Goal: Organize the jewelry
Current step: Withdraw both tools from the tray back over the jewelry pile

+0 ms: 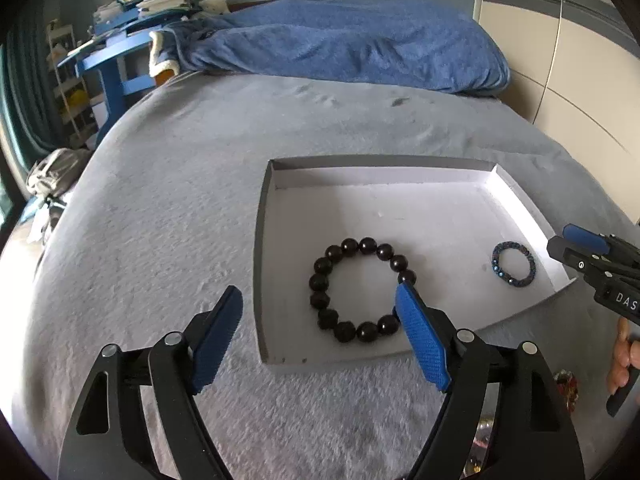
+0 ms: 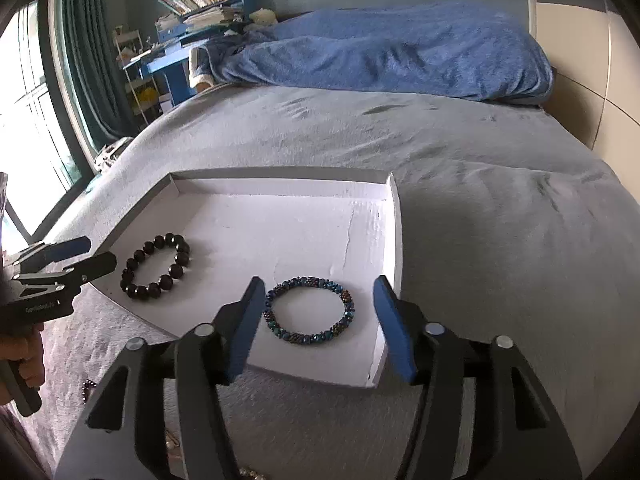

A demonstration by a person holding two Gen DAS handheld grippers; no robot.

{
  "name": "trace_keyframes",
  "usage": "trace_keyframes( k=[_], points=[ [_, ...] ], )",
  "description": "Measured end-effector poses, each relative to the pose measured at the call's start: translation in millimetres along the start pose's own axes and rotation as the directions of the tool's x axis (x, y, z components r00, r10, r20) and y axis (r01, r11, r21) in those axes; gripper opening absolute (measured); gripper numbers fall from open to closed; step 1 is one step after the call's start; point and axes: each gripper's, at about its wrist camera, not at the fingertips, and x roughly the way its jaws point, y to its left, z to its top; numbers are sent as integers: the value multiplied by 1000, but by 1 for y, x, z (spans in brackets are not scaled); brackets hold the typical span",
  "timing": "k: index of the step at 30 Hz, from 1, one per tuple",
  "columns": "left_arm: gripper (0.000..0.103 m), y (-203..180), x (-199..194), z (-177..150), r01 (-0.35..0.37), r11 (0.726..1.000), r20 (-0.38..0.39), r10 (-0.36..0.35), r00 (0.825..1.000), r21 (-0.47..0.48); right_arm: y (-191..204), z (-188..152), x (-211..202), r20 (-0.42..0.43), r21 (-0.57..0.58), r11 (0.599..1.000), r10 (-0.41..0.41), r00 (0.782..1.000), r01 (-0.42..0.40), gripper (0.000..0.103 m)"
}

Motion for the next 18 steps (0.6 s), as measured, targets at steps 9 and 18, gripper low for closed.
trace_keyframes(
  k=[9, 18],
  points=[
    [86, 2, -22, -12, 3, 999, 34, -1, 999, -33, 5, -10, -20, 26, -8, 1000, -5, 1000, 5, 72],
    [90, -7, -50, -32, 41, 996, 82, -34, 996, -84, 7, -26, -43, 60, -9, 1000, -15, 998, 16, 82]
  ],
)
